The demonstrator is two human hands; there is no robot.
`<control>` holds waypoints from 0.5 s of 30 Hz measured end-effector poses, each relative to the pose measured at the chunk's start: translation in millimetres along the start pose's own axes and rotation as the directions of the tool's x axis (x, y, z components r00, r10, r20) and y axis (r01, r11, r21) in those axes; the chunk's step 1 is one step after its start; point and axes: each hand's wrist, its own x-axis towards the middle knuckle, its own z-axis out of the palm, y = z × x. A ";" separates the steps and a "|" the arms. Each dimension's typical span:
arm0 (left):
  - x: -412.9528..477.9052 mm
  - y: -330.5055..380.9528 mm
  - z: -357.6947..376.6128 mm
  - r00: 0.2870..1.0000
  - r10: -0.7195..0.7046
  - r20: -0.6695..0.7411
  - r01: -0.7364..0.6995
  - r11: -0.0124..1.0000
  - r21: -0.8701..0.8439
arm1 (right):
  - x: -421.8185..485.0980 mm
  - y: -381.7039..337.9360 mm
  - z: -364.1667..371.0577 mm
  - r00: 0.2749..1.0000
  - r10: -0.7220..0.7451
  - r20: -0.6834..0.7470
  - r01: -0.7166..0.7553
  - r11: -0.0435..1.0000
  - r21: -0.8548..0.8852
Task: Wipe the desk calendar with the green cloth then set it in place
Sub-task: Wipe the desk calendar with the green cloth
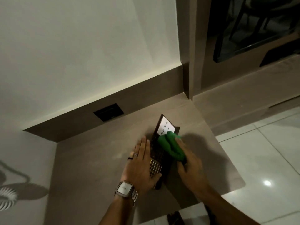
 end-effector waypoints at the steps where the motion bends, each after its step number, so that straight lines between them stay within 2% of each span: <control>1: -0.5 -2.7 2.9 1.000 -0.002 0.009 0.002 1.000 -0.006 | -0.4 4.9 6.2 0.995 -0.093 0.041 0.096 0.993 -0.065; 3: -1.6 -7.3 5.4 1.000 -0.003 0.001 0.003 0.997 -0.071 | 1.6 13.6 17.3 0.964 -0.245 0.100 0.260 0.944 -0.202; 6: -1.5 -10.1 7.3 0.999 -0.021 -0.033 0.011 0.964 -0.264 | 6.8 29.0 30.0 0.910 -0.368 0.191 0.410 0.868 -0.282; 12: 1.0 -14.0 9.2 1.000 0.014 -0.015 -0.018 0.937 -0.348 | 25.3 50.9 40.9 0.797 -0.470 0.379 0.600 0.684 -0.415; 15: 1.8 -13.4 10.8 1.000 -0.010 -0.025 0.001 0.938 -0.346 | 38.5 60.3 33.9 0.807 -0.447 0.386 0.589 0.656 -0.473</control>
